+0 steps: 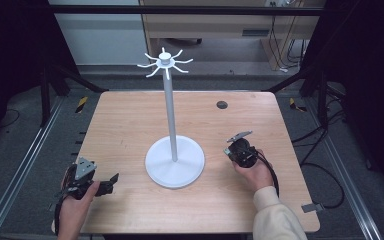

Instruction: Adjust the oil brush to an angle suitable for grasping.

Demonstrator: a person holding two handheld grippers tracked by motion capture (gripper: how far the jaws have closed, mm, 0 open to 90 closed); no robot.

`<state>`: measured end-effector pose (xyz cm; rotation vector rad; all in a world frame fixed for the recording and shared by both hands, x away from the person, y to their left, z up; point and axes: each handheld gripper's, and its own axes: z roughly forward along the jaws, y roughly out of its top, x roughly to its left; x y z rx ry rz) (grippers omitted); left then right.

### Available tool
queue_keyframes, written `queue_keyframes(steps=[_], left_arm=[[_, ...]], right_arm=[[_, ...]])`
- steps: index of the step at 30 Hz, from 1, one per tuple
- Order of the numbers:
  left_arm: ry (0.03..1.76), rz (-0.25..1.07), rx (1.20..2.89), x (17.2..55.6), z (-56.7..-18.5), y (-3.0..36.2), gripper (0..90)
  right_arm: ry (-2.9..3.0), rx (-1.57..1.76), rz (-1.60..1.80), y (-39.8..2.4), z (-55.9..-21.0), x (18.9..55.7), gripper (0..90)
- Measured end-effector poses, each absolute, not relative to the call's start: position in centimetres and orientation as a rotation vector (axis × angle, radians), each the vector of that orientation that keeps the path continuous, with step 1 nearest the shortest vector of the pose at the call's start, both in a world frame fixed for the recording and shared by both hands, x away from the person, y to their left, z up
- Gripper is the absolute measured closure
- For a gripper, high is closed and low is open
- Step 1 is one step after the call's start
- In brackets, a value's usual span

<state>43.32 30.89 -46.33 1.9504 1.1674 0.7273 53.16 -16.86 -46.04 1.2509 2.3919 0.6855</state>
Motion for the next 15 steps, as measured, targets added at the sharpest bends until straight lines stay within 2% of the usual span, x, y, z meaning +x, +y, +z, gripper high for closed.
queue_keyframes(steps=[15], left_arm=[[1.166, 0.724, 1.957, 43.36, -46.4, 30.82, 2.4]], right_arm=[[2.429, 1.281, 0.641, -16.62, -46.96, 53.83, 90.0]])
